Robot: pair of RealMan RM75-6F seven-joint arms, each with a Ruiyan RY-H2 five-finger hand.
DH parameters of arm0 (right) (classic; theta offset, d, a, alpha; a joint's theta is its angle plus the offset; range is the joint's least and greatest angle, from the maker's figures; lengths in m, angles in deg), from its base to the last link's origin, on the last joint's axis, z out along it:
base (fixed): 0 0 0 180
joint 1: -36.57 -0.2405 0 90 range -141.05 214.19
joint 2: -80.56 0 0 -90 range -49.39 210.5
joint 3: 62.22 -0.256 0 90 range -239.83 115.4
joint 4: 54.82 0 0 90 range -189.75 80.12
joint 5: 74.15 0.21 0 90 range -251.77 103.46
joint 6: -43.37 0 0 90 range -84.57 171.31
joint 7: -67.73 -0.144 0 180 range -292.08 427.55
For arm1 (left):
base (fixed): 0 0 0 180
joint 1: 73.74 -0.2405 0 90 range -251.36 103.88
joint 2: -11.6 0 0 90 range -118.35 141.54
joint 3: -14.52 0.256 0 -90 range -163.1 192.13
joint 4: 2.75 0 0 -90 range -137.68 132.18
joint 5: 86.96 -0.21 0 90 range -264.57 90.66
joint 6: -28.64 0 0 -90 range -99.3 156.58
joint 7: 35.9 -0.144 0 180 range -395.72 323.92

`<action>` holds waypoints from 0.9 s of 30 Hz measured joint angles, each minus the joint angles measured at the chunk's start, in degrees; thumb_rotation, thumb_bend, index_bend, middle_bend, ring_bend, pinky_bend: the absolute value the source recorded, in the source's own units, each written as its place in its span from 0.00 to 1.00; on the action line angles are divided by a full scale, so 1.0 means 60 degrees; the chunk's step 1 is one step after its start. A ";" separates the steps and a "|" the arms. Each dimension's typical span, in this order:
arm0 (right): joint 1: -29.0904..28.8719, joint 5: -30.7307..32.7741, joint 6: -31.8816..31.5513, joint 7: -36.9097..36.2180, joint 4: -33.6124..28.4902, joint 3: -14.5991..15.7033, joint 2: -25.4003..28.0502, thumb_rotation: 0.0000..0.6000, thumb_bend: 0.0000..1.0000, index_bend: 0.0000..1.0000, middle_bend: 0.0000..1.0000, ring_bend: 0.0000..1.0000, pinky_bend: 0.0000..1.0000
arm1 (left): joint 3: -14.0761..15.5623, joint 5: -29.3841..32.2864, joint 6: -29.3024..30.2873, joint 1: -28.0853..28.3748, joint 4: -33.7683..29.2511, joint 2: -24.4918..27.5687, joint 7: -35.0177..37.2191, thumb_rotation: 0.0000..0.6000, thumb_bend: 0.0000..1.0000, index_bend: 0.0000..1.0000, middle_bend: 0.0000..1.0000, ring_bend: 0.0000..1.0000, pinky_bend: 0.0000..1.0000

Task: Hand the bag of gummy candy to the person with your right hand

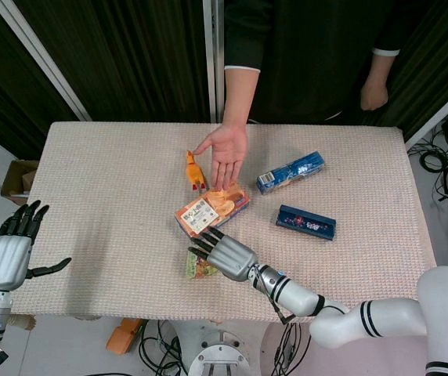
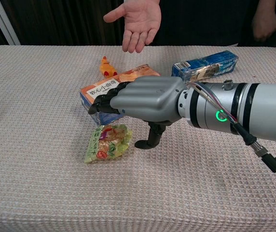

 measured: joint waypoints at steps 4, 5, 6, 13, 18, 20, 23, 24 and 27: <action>-0.0062 -0.0038 -0.0068 -0.0022 0.0062 0.0085 -0.0060 1.00 0.24 0.00 0.00 0.00 0.00 | 0.0001 0.0012 0.0004 -0.0002 0.0008 -0.0013 -0.0004 0.53 0.02 0.06 0.03 0.04 0.19; -0.0074 -0.0041 -0.0075 -0.0032 0.0060 0.0107 -0.0067 1.00 0.24 0.00 0.00 0.00 0.00 | 0.0008 0.0008 0.0012 -0.0009 0.0012 -0.0015 -0.0007 0.53 0.02 0.06 0.03 0.04 0.19; -0.0086 -0.0045 -0.0086 -0.0037 0.0056 0.0126 -0.0073 1.00 0.24 0.00 0.00 0.00 0.00 | 0.0015 0.0002 0.0023 -0.0017 0.0017 -0.0019 -0.0006 0.53 0.02 0.06 0.03 0.04 0.19; -0.0148 -0.0157 -0.0160 -0.0131 -0.0024 0.0234 -0.0136 1.00 0.24 0.00 0.00 0.00 0.00 | 0.0024 0.0037 0.0027 -0.0035 -0.0002 -0.0002 -0.0035 0.53 0.02 0.06 0.03 0.04 0.19; -0.0258 -0.0203 -0.0012 -0.0176 0.0042 0.0335 -0.0251 1.00 0.24 0.00 0.00 0.00 0.00 | 0.0002 0.0193 -0.0063 -0.0025 -0.0097 0.0064 -0.0131 0.53 0.02 0.06 0.03 0.04 0.19; -0.0318 -0.0096 0.0066 -0.0146 0.0163 0.0374 -0.0339 1.00 0.27 0.00 0.00 0.00 0.00 | -0.0007 0.0228 -0.0082 -0.0021 -0.0092 0.0078 -0.0097 0.53 0.02 0.06 0.03 0.04 0.19; -0.0424 0.0150 0.0153 0.0007 0.0413 0.0445 -0.0509 1.00 0.29 0.00 0.01 0.00 0.00 | 0.0012 0.0245 -0.0104 -0.0032 -0.0053 0.0078 -0.0046 0.53 0.02 0.06 0.03 0.04 0.19; -0.0454 0.0230 0.0162 0.0082 0.0487 0.0472 -0.0567 1.00 0.29 0.00 0.01 0.00 0.00 | 0.0021 0.0252 -0.0113 -0.0036 -0.0036 0.0075 -0.0033 0.53 0.02 0.06 0.03 0.04 0.19; -0.0527 0.0470 0.0123 0.0349 0.0669 0.0579 -0.0758 1.00 0.30 0.00 0.05 0.00 0.00 | 0.0050 0.0268 -0.0117 -0.0065 0.0025 0.0050 0.0017 0.53 0.02 0.06 0.03 0.04 0.19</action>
